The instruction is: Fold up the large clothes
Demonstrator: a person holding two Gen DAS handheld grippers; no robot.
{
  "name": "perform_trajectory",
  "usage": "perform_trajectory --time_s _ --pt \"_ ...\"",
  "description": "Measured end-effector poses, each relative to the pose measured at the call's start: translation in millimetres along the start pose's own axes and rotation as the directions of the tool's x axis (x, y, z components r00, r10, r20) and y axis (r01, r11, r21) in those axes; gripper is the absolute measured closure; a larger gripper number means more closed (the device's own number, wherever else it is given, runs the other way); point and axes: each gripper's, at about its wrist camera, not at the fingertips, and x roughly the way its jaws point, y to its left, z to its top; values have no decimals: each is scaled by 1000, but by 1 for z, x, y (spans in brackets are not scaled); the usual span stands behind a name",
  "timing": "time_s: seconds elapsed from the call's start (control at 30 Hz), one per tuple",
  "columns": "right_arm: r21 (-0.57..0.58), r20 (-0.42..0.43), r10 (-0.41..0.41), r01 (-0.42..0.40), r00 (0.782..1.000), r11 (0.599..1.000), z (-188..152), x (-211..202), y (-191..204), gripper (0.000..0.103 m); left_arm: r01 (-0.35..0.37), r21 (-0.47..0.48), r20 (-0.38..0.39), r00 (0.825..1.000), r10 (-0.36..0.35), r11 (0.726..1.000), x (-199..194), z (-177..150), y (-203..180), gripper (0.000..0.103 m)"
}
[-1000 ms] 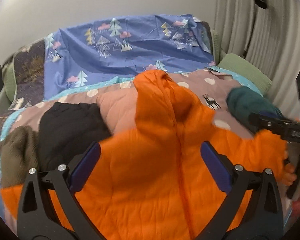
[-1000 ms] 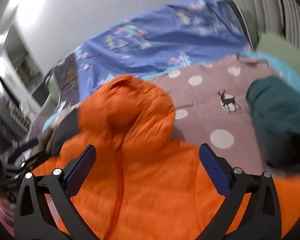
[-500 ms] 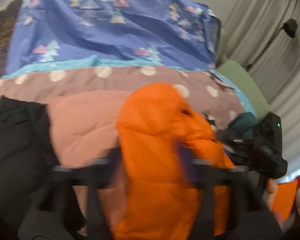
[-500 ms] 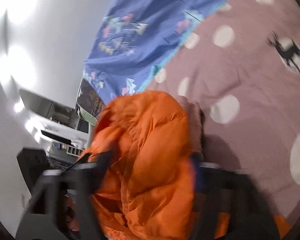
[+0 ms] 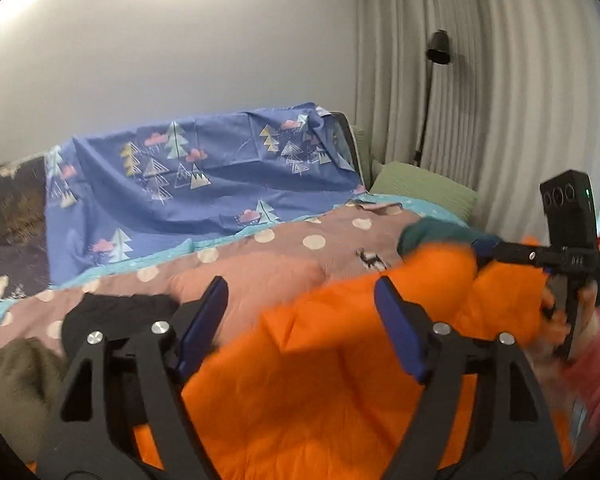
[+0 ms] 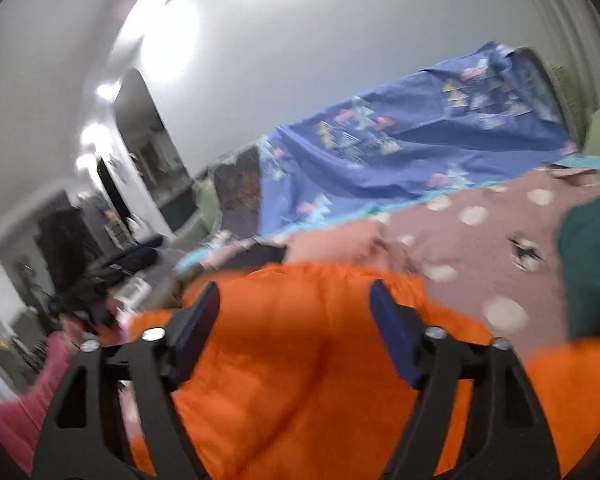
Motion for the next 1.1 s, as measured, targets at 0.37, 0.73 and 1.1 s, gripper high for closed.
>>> perform_trajectory --time_s 0.37,0.73,1.1 --pt "65 -350 -212 249 912 966 -110 117 -7 48 -34 -69 -263 965 15 997 69 -84 -28 60" --pt "-158 -334 -362 327 870 932 -123 116 35 38 -234 -112 -335 924 185 966 45 -148 3 33" --pt "-86 -379 -458 462 804 883 -148 191 24 11 -587 -559 -432 809 399 585 -165 -287 150 23"
